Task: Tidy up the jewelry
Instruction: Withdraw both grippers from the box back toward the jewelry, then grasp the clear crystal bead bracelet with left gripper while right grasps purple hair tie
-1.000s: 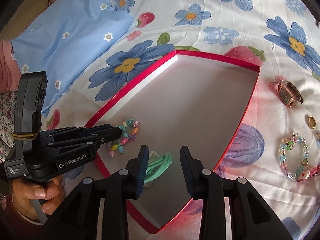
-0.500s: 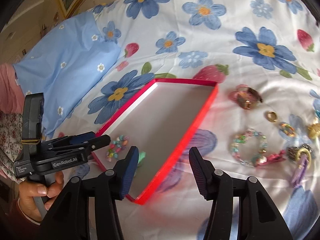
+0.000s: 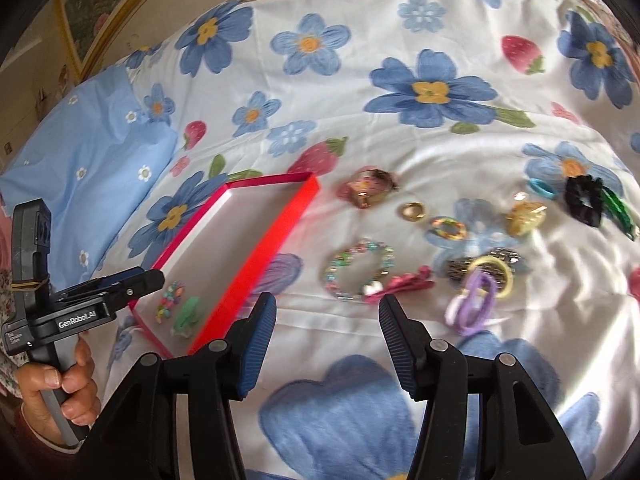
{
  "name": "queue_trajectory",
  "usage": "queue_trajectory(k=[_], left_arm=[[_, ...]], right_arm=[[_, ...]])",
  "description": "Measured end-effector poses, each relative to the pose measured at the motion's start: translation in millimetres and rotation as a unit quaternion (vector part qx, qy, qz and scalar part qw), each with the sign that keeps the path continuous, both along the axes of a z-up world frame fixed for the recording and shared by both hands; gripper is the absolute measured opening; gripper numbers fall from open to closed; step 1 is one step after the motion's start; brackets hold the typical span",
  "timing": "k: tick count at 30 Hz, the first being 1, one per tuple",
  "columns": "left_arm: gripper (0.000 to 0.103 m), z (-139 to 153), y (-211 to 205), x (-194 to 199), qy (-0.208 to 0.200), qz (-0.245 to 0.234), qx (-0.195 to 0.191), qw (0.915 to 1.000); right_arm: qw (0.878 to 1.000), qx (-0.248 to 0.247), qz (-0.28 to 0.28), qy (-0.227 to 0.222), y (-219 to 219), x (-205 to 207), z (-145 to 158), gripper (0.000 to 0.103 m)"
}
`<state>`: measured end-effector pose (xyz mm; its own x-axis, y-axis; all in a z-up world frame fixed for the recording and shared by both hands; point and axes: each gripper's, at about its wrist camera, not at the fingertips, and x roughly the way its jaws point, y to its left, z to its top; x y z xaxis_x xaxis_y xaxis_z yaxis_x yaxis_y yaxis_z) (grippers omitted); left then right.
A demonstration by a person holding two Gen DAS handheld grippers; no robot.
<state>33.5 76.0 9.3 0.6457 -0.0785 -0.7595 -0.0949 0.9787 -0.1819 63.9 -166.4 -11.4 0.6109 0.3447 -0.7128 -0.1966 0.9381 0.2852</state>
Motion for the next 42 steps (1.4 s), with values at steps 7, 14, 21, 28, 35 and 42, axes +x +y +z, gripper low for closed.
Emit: queue_trajectory(k=[7, 14, 21, 28, 35, 42], left_arm=[[0.066, 0.4, -28.1, 23.5, 0.003, -0.036, 0.001, 0.9994], [0.066, -6.0, -56.9, 54.7, 0.011, -0.069, 0.015, 0.9975], [0.064, -21.0, -83.3, 92.4, 0.025, -0.093, 0.028, 0.995], [0.062, -40.3, -108.3, 131.2, 0.044, -0.119, 0.046, 0.9909], [0.045, -74.6, -126.8, 165.0, 0.092, -0.132, 0.071, 0.9844], [0.007, -81.0, -140.7, 174.1, 0.092, -0.154, 0.077, 0.9807]], right_arm=[[0.999, -0.004, -0.042, 0.007, -37.4, -3.1, -5.4, 0.056], [0.998, -0.013, -0.067, 0.01, -57.3, 2.7, -11.7, 0.056], [0.997, -0.026, -0.064, 0.027, -58.5, 18.1, -24.9, 0.053], [0.997, -0.036, -0.058, 0.045, -56.0, 31.7, -38.2, 0.037], [0.995, -0.039, -0.064, 0.06, -62.2, 38.3, -49.6, 0.028], [0.995, -0.036, -0.07, 0.061, -68.6, 37.8, -51.2, 0.011]])
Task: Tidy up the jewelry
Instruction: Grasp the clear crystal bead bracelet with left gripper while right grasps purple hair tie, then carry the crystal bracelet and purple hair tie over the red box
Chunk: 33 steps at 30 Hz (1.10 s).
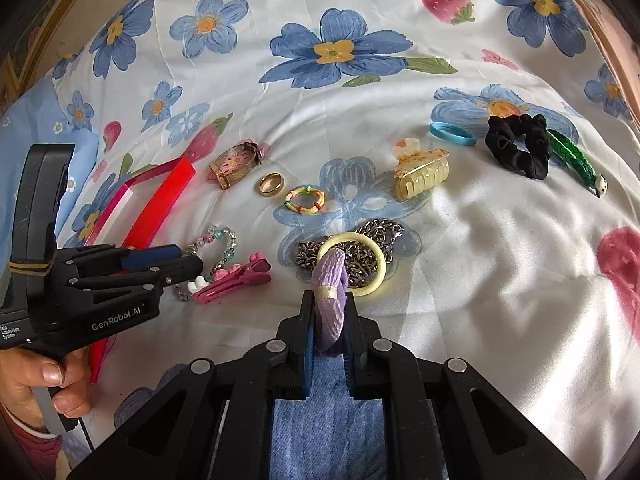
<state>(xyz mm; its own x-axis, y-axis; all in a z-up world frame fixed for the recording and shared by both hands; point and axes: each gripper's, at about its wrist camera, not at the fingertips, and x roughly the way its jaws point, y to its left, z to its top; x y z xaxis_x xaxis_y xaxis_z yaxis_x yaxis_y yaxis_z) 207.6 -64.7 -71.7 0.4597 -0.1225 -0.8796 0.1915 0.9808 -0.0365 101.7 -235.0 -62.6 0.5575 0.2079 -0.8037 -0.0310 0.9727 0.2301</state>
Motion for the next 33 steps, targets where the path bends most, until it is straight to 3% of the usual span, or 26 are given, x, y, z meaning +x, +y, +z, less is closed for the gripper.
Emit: queue_trajectory(k=[6, 13, 22, 33], left_arm=[[0.007, 10.4, 8.1, -15.2, -0.016, -0.001, -0.051, 0.9985], [0.007, 47.4, 32.8, -54.2, -0.056, 0.014, -0.091, 0.9942], [0.007, 91.1, 65.2, -107.0, -0.097, 0.034, -0.115, 0.9881], [0.007, 107.2, 113.8, -149.9, -0.115, 0.085, -0.132, 0.9809]], right_arm=[[1.0, 0.009, 0.004, -0.018, 0.6, -6.0, 13.1, 0.01], [0.999, 0.018, 0.016, -0.035, 9.5, -11.2, 29.0, 0.01], [0.997, 0.023, 0.049, -0.049, 38.8, -17.5, 44.6, 0.01], [0.994, 0.026, 0.098, -0.051, 84.8, -16.0, 50.9, 0.01]])
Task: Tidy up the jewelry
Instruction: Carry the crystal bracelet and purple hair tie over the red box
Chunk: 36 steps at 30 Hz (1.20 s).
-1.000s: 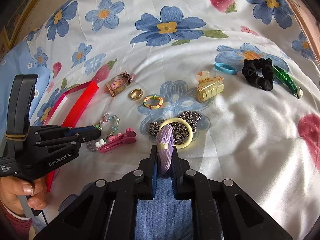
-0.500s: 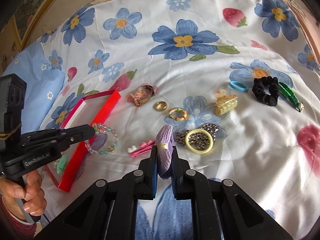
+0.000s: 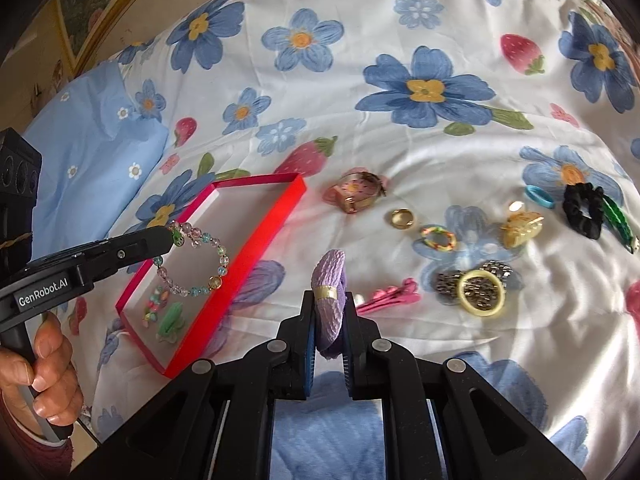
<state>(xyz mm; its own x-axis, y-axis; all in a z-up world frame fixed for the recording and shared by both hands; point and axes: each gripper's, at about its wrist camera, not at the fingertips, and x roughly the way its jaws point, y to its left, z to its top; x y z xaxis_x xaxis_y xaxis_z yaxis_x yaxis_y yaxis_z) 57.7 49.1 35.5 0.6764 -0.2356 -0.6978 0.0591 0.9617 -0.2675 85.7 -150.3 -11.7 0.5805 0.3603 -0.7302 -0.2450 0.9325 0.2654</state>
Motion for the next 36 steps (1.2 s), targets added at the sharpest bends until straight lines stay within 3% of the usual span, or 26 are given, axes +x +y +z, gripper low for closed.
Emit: queue_trajectory(k=[17, 25, 36], left_arm=[[0.007, -10.5, 64.6, -10.3, 0.015, 0.071, -0.012, 0.9973], [0.007, -36.0, 92.7, 6.6, 0.037, 0.095, -0.032, 0.9943], [0.007, -81.6, 122.7, 22.8, 0.075, 0.14, -0.039, 0.9865]], right_arm=[[0.994, -0.002, 0.112, -0.002, 106.2, 10.0, -3.2, 0.01], [0.988, -0.016, 0.15, 0.01, 150.9, 24.1, -20.1, 0.01], [0.983, -0.032, 0.177, 0.046, 179.3, 38.4, -50.0, 0.01]])
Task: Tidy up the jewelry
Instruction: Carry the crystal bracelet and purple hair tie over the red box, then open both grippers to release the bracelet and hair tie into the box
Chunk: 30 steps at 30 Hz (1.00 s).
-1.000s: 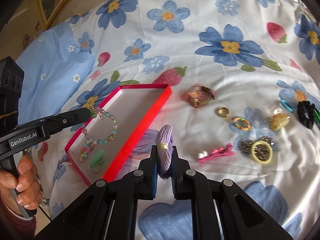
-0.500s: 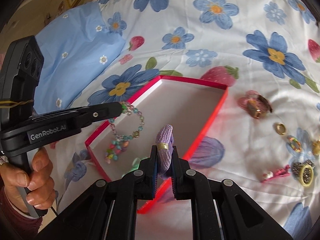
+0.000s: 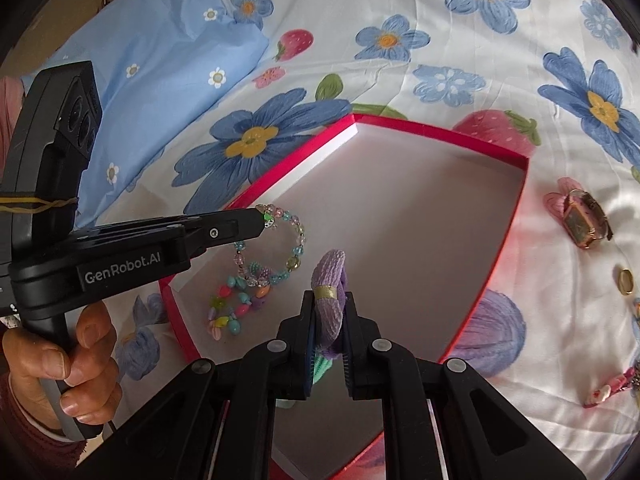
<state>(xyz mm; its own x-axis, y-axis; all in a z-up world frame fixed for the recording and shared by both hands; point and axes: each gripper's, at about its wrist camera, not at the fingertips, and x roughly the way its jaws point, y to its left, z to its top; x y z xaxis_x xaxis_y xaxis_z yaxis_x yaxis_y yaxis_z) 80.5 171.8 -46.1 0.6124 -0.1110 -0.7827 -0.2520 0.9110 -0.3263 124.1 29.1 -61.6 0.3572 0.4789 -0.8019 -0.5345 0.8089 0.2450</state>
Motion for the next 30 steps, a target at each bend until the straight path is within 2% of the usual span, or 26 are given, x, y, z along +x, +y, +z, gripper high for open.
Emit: queue_trajectory(k=[13, 15, 18, 30], left_arm=[[0.007, -22.3, 6.2, 0.1, 0.03, 0.015, 0.009, 0.9994], [0.008, -23.5, 6.3, 0.1, 0.033, 0.016, 0.009, 0.9993], [0.013, -22.9, 5.7, -0.3, 0.035, 0.019, 0.015, 0.9991], [0.027, -4.9, -2.6, -12.9, 0.024, 0.018, 0.034, 0.999]], right_arm=[[1.0, -0.011, -0.002, 0.018, -1.1, 3.1, -9.4, 0.016], [1.0, -0.009, -0.004, 0.017, -1.9, 2.5, -8.1, 0.022], [1.0, -0.007, -0.004, 0.012, -3.5, 0.3, -4.6, 0.03], [1.0, 0.008, -0.009, -0.001, -11.8, -10.5, 11.1, 0.03]])
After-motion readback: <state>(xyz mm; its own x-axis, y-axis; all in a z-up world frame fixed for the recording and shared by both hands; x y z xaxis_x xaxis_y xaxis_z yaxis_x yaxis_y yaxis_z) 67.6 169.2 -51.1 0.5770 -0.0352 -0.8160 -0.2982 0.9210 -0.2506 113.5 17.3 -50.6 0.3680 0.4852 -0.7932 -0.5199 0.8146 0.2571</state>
